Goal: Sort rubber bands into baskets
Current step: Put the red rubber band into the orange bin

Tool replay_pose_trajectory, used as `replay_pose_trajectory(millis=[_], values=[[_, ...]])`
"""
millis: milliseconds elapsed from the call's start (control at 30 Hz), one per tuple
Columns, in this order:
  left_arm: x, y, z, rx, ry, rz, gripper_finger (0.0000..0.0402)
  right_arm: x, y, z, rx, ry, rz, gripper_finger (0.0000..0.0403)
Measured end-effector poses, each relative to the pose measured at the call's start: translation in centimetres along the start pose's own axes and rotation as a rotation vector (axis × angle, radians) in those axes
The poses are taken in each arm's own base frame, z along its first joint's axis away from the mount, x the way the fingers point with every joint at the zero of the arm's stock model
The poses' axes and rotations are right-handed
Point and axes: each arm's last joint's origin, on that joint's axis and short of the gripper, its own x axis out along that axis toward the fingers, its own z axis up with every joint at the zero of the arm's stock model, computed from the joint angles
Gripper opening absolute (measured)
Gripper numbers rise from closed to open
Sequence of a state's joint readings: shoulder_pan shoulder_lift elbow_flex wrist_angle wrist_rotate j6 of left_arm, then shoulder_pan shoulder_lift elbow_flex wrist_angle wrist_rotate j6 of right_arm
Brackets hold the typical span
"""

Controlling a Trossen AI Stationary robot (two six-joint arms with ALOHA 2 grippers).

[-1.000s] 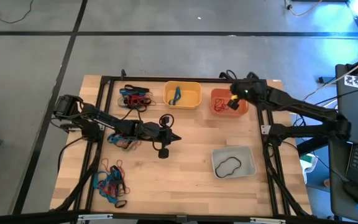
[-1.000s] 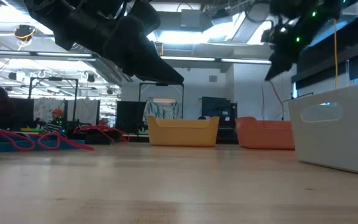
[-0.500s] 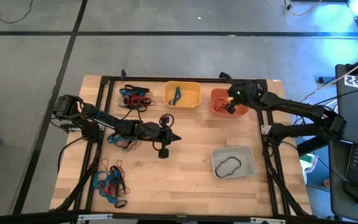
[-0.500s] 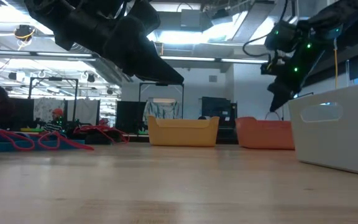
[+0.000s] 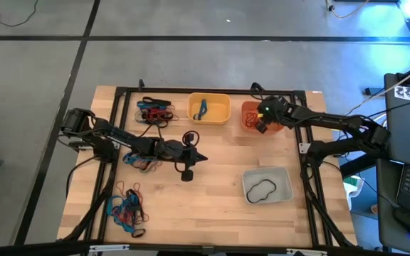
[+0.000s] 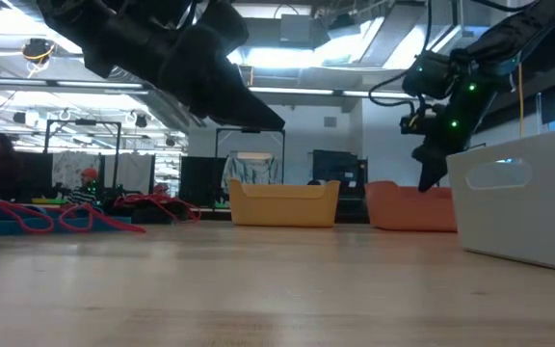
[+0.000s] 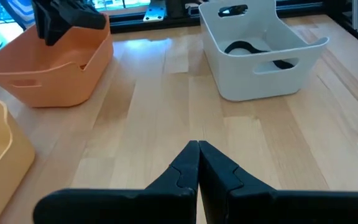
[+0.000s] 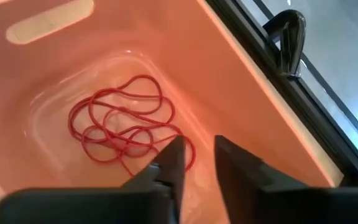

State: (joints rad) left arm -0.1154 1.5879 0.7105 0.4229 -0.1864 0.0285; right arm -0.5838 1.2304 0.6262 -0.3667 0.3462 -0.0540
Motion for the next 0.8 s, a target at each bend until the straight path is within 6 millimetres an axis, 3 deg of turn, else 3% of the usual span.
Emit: replay_pose_trajectory(millis=[200,333,567,800], values=[[0.0,0.0,-0.1,0.003,0.014,0.000,0.0001,-0.3,-0.1,0.5,0.009,-0.022,-0.001,0.0208],[0.0,0.0,-0.4,0.004,0.043,-0.001,0.0001,-0.9,-0.4,1.7,0.014,-0.050,-0.001,0.0254],[0.0,0.4,-0.4,-0.047,0.043,0.010,0.0007,-2.3,0.2,3.2,-0.010,-0.115,0.030,0.0275],[-1.4,1.4,-0.2,-0.095,0.118,0.034,0.0082,-3.8,2.6,4.0,-0.080,-0.192,0.117,0.0276]])
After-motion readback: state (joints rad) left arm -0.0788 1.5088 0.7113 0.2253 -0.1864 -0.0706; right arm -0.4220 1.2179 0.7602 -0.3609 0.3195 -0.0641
